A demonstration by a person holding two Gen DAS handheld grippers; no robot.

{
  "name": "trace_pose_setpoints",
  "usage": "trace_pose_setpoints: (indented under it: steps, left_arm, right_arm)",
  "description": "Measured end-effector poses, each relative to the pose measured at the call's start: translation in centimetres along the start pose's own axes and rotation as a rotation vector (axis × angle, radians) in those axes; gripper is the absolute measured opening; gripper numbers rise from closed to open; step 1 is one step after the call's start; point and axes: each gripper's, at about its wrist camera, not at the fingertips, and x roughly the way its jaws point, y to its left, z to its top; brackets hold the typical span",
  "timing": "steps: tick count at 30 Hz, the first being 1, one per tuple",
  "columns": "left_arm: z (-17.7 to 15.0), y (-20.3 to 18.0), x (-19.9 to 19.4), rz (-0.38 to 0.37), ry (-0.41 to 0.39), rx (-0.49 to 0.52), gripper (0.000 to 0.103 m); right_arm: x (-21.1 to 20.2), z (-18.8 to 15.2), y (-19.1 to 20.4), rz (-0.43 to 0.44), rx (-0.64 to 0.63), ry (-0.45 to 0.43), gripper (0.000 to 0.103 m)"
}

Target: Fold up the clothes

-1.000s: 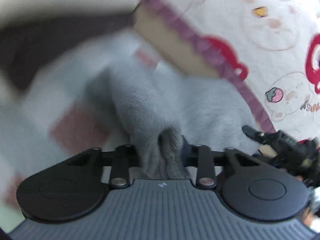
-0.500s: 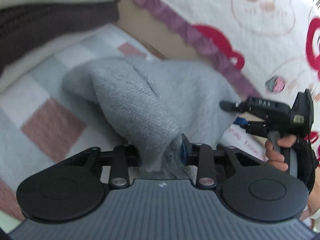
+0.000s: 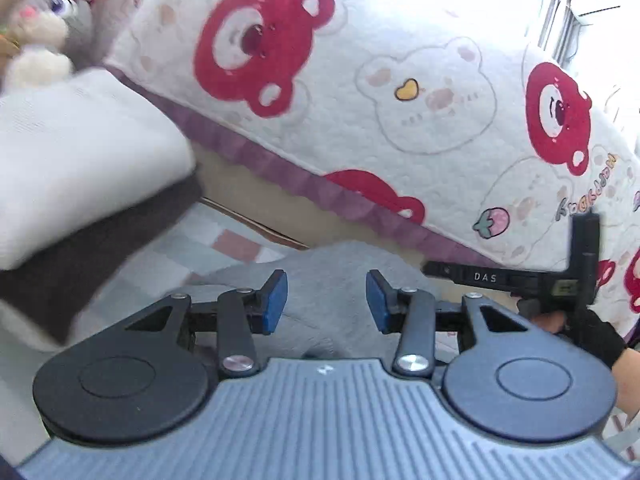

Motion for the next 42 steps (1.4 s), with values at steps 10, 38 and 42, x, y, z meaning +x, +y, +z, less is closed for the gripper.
trace_pose_setpoints:
  steps: [10,38,42]
  left_arm:
    - [-4.8,-0.1,5.6,0.155,0.251,0.064,0.04]
    - [-4.6,10.6,5.6,-0.01,0.195,-0.572,0.064]
    - [-4.2,9.5,5.5,-0.042,0.194,-0.451,0.064]
  right_arm:
    - [4.9,-5.7,0.9,0.009,-0.222,0.024,0.053]
    - [5.6,-4.4,-1.1,0.075,-0.08,0.118,0.054]
    - [4.7,-3.3,-1.9,0.156,-0.029,0.168,0.059]
